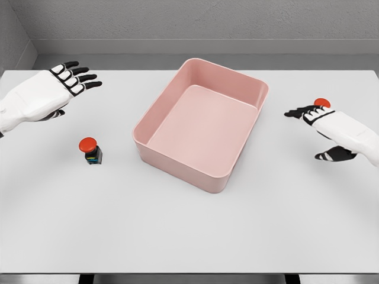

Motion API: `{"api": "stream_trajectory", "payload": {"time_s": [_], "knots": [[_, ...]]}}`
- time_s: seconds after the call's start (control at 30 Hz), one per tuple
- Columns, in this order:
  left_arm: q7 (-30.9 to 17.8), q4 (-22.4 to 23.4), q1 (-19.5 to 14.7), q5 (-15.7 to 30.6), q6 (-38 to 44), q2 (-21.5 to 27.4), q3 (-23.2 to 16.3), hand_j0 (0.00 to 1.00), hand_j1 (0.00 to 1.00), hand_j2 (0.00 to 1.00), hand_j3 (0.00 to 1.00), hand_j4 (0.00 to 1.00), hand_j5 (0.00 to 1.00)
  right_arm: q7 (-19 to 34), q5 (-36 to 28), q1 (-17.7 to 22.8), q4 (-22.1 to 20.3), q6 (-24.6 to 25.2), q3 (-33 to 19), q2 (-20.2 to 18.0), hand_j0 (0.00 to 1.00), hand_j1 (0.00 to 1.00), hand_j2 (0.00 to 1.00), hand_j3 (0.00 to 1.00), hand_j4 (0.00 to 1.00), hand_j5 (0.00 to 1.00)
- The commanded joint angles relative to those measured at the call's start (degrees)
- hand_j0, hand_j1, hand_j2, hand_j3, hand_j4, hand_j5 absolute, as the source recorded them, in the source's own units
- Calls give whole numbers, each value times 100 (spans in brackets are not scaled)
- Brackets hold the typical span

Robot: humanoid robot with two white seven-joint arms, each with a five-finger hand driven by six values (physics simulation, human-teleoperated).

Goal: Put the industrial switch in the basket with both arms

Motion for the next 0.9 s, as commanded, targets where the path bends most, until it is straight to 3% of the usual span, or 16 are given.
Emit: {"api": "stream_trajectory", "payload": {"time_s": [0.0, 0.1, 0.17, 0.23, 0.33, 0.37, 0.43, 0.53, 0.57, 0.63, 0.67, 0.87], "knots": [[2, 0, 0, 35, -1, 7, 5, 100, 100, 100, 100, 100, 100, 232, -4, 0, -4, -9, 15, -7, 100, 100, 100, 100, 100, 100], [-33, -26, 9, 27, -1, 86, -12, 100, 100, 100, 100, 100, 100, 295, -12, -9, -13, 0, -55, -51, 100, 100, 100, 100, 100, 100], [-701, -308, 97, 27, -1, 227, -56, 100, 100, 100, 100, 100, 100, 295, -30, -61, 5, 105, -64, -77, 100, 100, 100, 100, 100, 100], [-824, -334, 132, 27, -1, 271, -48, 100, 100, 100, 100, 100, 100, 330, -48, -342, 215, 123, -143, -60, 100, 100, 100, 100, 100, 100], [-1158, -422, 220, 44, -1, 289, -65, 100, 100, 100, 100, 100, 100, 382, -21, -993, 936, 413, 120, 116, 100, 100, 100, 100, 100, 100], [-1158, -448, 264, 44, -1, 359, -65, 100, 100, 100, 100, 100, 100, 391, -21, -1422, 1234, 457, 453, 300, 100, 100, 100, 100, 100, 100], [-1281, -606, 264, 53, -1, 473, -250, 100, 100, 100, 100, 100, 100, 1392, -12, -2389, 2157, 457, 1192, 819, 100, 100, 100, 100, 100, 100], [-1387, -659, 246, 62, -1, 473, -452, 100, 100, 100, 100, 100, 100, 1552, -12, -2882, 3019, 492, 1561, 1100, 100, 100, 100, 100, 100, 100], [-1387, -694, 255, 62, -1, 473, -487, 100, 100, 100, 100, 100, 100, 1578, -12, -3015, 3046, 510, 1764, 1127, 100, 100, 100, 100, 100, 100], [-1396, -782, 281, 27, -1, 456, -575, 100, 100, 100, 100, 100, 100, 2527, -12, -3199, 2958, 1019, 1808, 1127, 100, 100, 100, 100, 100, 100], [-1396, -800, 272, 27, -1, 456, -654, 100, 100, 100, 100, 100, 100, 2661, -12, -3208, 2923, 1037, 1808, 1136, 100, 100, 100, 100, 100, 100], [-1396, -932, 272, 27, -1, 412, -804, 100, 100, 100, 100, 100, 100, 2661, -4, -3480, 2940, 1599, 1817, 1267, 100, 100, 100, 100, 100, 100]]}}
